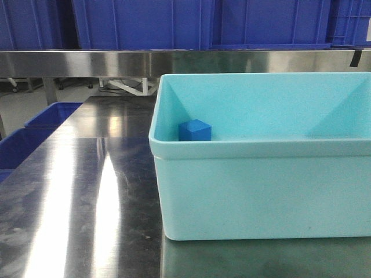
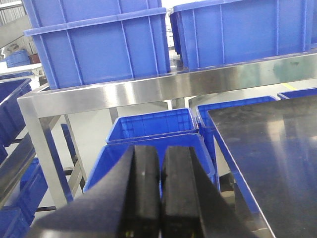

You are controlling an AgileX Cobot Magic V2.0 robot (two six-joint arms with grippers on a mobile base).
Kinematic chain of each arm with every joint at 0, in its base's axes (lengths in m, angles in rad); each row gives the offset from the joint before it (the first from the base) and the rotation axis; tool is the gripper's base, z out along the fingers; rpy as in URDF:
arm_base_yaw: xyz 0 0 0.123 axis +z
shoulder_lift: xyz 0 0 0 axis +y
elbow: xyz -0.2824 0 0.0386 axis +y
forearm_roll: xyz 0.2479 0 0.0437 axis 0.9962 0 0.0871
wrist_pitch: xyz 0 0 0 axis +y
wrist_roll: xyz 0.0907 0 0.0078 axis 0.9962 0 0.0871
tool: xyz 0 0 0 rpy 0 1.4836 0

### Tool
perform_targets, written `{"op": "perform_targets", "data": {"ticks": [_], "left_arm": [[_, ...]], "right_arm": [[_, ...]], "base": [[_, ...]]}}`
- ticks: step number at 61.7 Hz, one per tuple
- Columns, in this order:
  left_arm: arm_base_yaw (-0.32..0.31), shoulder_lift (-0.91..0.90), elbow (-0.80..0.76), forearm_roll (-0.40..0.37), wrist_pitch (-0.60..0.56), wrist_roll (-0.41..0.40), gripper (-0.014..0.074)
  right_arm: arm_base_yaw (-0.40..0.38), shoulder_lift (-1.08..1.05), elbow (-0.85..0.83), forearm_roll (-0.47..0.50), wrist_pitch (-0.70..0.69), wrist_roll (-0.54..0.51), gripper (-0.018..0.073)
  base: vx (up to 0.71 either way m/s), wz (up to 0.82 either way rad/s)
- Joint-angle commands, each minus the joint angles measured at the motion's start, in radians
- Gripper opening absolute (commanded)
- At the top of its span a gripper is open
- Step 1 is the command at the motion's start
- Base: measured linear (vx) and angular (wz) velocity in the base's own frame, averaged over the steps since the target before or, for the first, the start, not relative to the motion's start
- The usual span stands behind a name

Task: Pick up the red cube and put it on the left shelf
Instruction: 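Lift the red cube out of the teal bin with the right gripper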

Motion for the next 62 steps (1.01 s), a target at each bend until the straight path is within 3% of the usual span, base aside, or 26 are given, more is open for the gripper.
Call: {"op": "perform_targets", "data": {"ticks": [1,62], "left_arm": [[-0.007,0.000,0.022,-0.005,-0.090,0.001,0.0106],[-0.007,0.000,0.022,-0.005,-0.090,0.001,0.0106]], "right_arm": [[-0.007,0.002,-0.029,-0.001,-0.083,0.002,0.0066],[-0.007,0.002,-0.029,-0.001,-0.083,0.002,0.0067]], "base": [[0.00,0.00],[0.00,0.00]]}}
